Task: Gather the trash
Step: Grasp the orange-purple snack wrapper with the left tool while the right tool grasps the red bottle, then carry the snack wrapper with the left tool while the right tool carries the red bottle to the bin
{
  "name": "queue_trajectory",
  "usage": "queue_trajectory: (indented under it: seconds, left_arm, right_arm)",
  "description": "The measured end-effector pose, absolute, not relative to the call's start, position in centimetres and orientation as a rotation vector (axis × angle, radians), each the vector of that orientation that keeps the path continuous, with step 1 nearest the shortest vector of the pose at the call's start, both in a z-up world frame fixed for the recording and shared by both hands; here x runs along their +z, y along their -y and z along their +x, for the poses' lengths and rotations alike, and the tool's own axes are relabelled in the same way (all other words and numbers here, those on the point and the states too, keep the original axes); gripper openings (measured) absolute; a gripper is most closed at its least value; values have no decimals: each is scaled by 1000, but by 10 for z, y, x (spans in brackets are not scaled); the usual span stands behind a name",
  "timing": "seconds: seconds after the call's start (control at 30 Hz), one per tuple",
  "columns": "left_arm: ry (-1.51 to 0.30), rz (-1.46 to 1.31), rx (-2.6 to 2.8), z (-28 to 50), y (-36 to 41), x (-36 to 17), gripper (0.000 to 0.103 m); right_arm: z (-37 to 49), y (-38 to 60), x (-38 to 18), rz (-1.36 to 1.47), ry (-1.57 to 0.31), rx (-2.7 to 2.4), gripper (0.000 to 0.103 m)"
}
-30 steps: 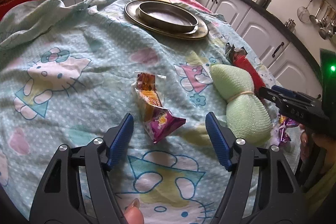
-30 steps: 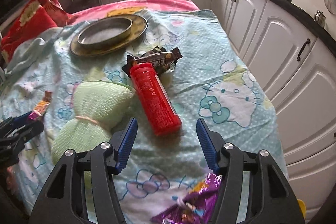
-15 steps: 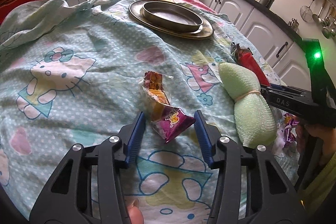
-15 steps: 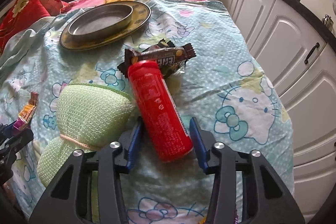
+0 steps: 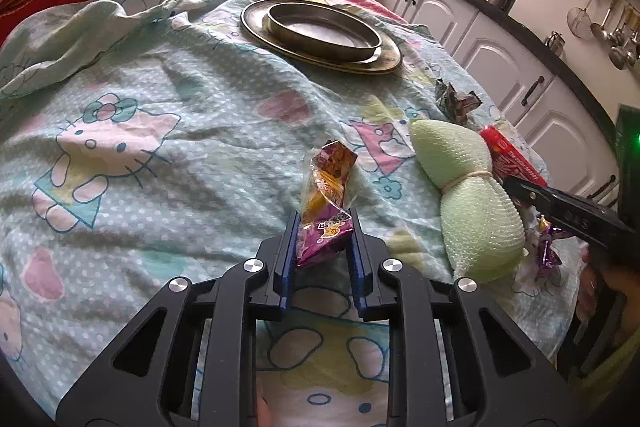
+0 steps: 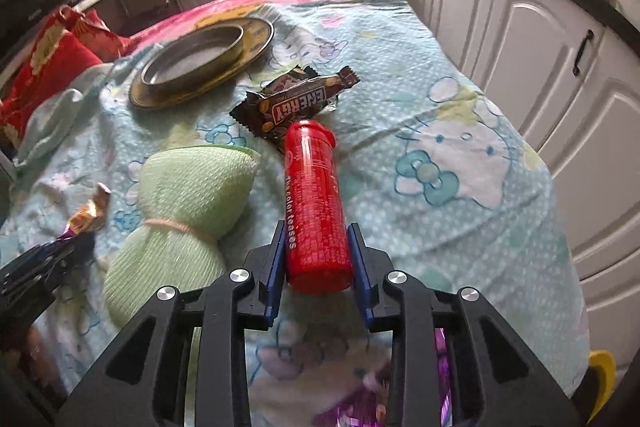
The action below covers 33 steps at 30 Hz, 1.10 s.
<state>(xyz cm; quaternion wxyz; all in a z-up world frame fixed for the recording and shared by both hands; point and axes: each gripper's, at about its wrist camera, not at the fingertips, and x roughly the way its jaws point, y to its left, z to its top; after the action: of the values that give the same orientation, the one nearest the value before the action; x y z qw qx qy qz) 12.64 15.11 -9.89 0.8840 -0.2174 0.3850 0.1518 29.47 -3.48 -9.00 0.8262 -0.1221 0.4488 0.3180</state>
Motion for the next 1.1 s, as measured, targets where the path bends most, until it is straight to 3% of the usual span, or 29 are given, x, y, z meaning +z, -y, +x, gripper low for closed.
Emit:
queue_trajectory:
  seconds: [1.1]
  left_arm:
    - [-649,-318,115,115,-68,-30,15]
  right_arm:
    - [203,135,-17,-62,-786,771,26]
